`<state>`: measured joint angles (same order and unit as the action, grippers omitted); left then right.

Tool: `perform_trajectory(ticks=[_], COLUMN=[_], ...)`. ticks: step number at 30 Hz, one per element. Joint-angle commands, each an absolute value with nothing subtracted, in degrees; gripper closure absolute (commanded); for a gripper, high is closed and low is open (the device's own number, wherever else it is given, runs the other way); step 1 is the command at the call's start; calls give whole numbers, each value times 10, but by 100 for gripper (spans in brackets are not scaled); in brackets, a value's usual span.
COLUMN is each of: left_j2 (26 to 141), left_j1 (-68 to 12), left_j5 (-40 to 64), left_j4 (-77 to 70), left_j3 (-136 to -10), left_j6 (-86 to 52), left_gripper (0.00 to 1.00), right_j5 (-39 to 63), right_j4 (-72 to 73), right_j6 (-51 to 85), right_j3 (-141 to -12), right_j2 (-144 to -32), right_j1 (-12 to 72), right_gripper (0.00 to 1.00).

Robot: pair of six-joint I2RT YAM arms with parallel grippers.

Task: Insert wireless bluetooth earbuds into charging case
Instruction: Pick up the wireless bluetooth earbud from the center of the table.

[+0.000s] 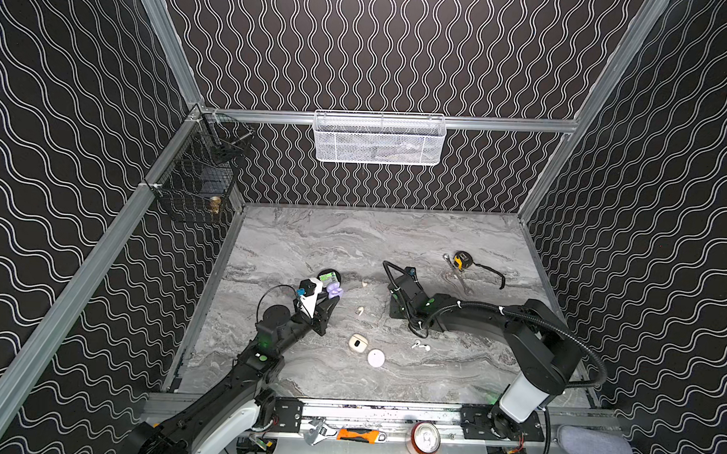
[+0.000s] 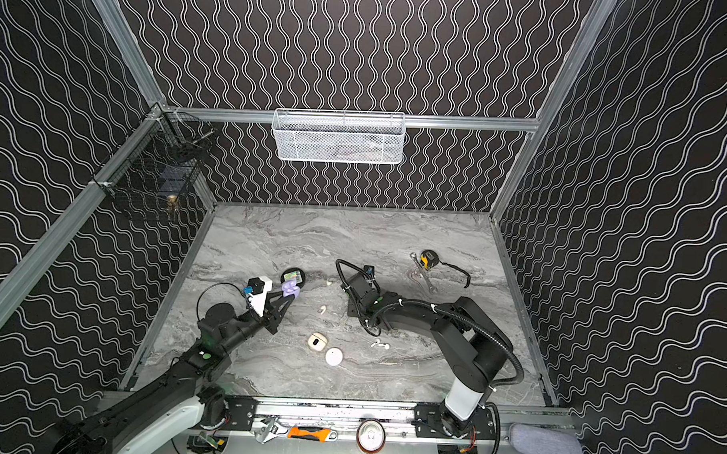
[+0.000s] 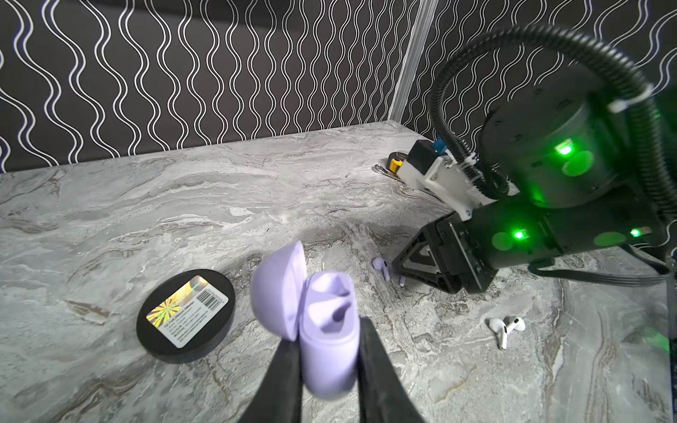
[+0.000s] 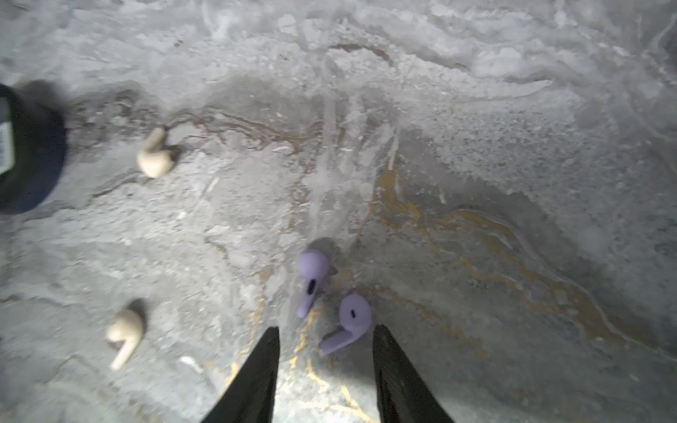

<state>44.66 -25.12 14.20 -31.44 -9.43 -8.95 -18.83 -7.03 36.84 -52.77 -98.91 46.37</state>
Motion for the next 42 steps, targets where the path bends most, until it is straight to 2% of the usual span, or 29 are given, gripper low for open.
perform_trajectory(ticks=[1, 22, 34, 42], left_j2=[450, 445, 447, 445], left_j1=[-252, -256, -257, -257], left_j5=[154, 144, 140, 142], left_j4=[-338, -324, -321, -321], left_j3=[-102, -106, -108, -108], left_j6=[-84, -79, -79, -80], left_gripper=[100, 100, 100, 100], right_j5=[-203, -228, -249, -221], right_j4=[-78, -91, -112, -91], right_j6=[373, 375, 375, 361], right_j3=[-539, -537, -507, -506], right_j2=[-1004, -1033, -992, -986], right_j1=[464, 463, 463, 463], right_gripper=[56, 59, 61, 60])
